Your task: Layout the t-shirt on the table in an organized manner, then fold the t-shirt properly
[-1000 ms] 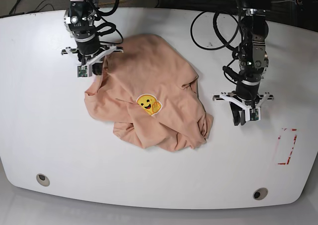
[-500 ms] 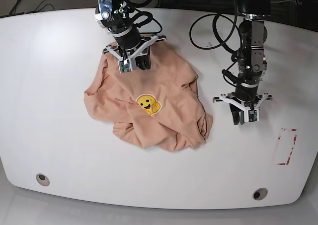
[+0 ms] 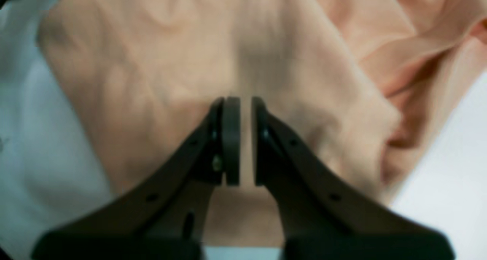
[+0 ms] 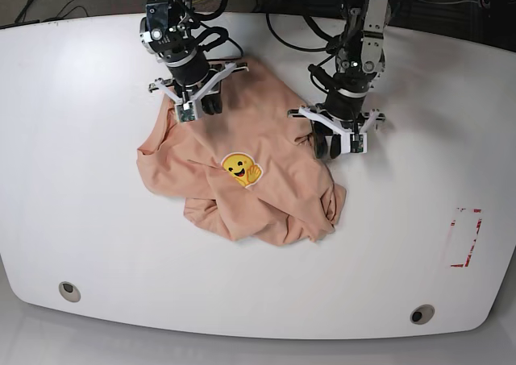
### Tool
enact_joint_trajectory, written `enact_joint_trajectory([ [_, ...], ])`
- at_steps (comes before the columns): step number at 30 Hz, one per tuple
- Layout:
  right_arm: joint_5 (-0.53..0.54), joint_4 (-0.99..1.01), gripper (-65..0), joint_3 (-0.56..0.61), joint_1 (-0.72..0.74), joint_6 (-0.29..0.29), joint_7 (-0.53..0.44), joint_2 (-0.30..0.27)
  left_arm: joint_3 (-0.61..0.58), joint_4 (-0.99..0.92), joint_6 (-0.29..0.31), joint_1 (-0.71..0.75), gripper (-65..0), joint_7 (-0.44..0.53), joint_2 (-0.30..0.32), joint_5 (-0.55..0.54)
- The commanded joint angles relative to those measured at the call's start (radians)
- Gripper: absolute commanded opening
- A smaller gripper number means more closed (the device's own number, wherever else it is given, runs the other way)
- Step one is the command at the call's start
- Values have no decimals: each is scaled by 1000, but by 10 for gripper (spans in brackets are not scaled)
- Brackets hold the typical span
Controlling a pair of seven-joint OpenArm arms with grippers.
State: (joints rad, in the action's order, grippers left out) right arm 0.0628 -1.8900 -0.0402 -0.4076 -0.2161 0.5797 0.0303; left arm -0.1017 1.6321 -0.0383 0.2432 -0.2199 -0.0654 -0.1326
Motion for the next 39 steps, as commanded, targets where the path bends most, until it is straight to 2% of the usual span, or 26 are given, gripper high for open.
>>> enact_joint_trajectory([
  [1,7,-17,-609,-21,8,9,-20,-20,8,31,-4,-21,-463,61,-6,0],
  [4,11,-18,-609,-36,15,14,-16,-29,16,25,-5,-33,-433,63,-5,1],
  [10,1,-23,-607,-28,48,17,9,-36,28,1,1,-60,-416,67,9,-8],
  [15,1,-18,-605,-7,91,18,25,-37,50,-12,0,-72,-416,67,20,-35],
  [17,-14,34,-608,-5,72,16,44,-42,41,-45,-8,-2,-428,18,32,-17],
  [22,-14,51,-608,-5,72,16,44,-42,36,-46,-8,11,-428,-20,48,-17],
  [39,-16,36,-608,-5,74,16,44,-43,76,-30,-10,11,-428,-13,52,-19],
])
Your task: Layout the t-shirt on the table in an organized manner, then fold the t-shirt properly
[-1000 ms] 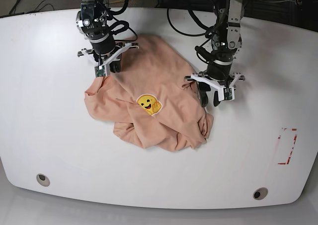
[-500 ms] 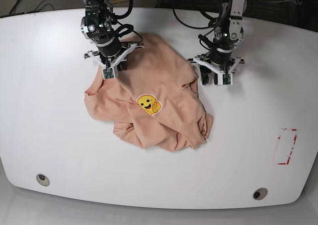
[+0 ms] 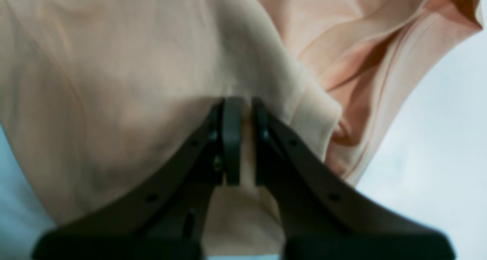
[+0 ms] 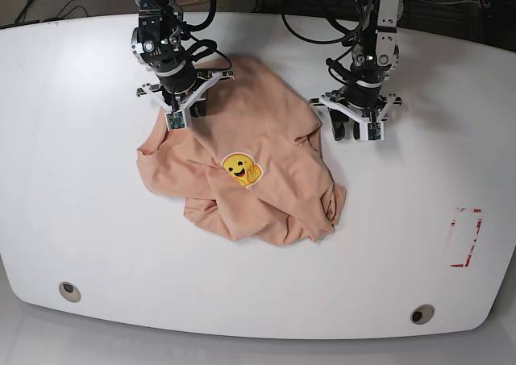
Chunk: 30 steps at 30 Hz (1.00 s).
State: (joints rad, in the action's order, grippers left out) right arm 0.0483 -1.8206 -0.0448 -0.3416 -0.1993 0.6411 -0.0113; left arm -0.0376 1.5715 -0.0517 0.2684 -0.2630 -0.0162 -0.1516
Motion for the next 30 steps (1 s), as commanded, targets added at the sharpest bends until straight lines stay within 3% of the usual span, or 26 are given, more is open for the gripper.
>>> enact_joint_trajectory([
  [1,-1,-38,-608,0,8,-1,-17,-2,15,36,3,-14,-428,31,3,1],
  [16,-1,-121,-595,0,6,1,-17,-2,26,140,3,-13,-427,26,49,2],
  [19,-1,-135,-545,0,6,1,-17,-2,26,151,3,-11,-427,24,71,2],
  [25,-1,-166,-372,0,-12,2,-19,-2,26,158,6,-10,-426,23,80,1],
  [30,0,-189,-315,0,-23,2,-22,-2,26,160,6,-1,-398,23,81,1],
])
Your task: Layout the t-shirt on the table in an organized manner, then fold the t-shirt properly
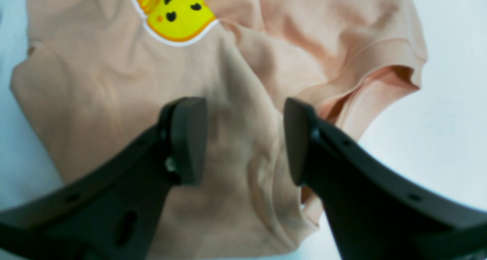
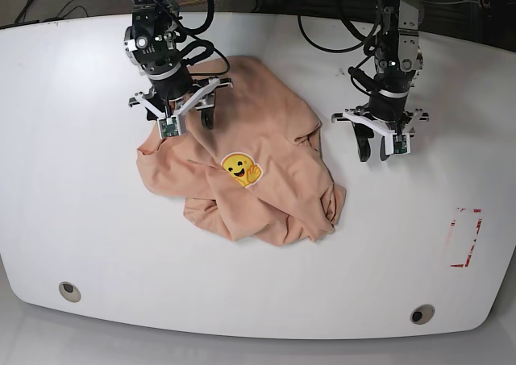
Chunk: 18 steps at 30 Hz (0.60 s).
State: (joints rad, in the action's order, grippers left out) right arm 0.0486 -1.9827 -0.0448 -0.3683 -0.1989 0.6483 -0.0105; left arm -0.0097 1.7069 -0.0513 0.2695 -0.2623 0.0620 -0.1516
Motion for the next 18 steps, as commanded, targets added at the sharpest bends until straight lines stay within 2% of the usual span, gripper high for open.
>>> enact_joint_trajectory([
  [1,1,-30,-311,0,2,2,-31,-3,-2,25,6,0,-366,22,9,1],
  [6,12,-33,-307,-27,-21,-4,-55,4,0,25,6,3,-165,22,20,1],
  [8,56,-28,-306,-59,-24,-6,-83,11,0,28,6,6,-108,24,20,1],
  [15,300,-25,-306,-231,-45,-27,-101,13,-3,68,8,20,-93,22,23,1],
  [18,408,-25,-306,-280,-51,-43,-69,10,-6,72,8,18,-93,22,65,1],
])
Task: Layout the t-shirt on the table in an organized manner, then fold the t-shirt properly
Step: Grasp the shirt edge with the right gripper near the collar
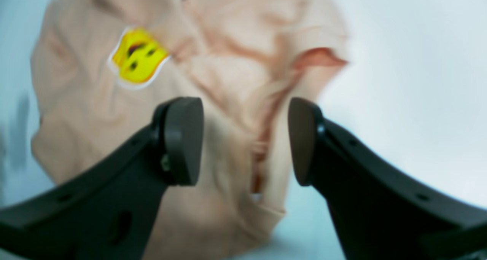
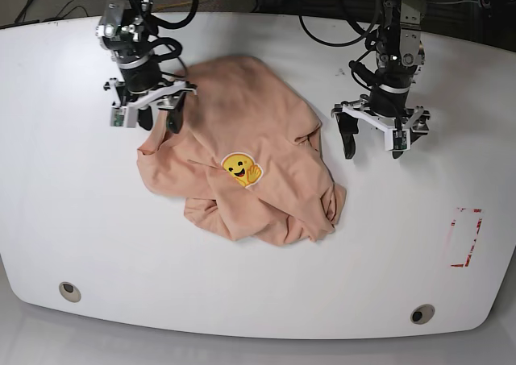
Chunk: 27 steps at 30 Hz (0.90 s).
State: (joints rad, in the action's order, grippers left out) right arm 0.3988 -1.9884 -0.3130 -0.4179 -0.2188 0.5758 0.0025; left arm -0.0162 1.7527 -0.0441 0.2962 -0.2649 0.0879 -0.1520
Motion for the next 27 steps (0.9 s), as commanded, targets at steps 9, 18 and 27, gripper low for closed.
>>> enact_joint_trajectory([
  [9,205,-19,-306,-53,-54,-24,54,-22,3,26,0,-15,-92,25,86,-2],
  [18,228,-7,-307,-56,-98,-23,54,26,3,28,0,-30,-90,25,135,-4],
  [27,233,18,-306,-64,-155,-23,56,34,5,36,0,-36,-90,26,137,-4],
])
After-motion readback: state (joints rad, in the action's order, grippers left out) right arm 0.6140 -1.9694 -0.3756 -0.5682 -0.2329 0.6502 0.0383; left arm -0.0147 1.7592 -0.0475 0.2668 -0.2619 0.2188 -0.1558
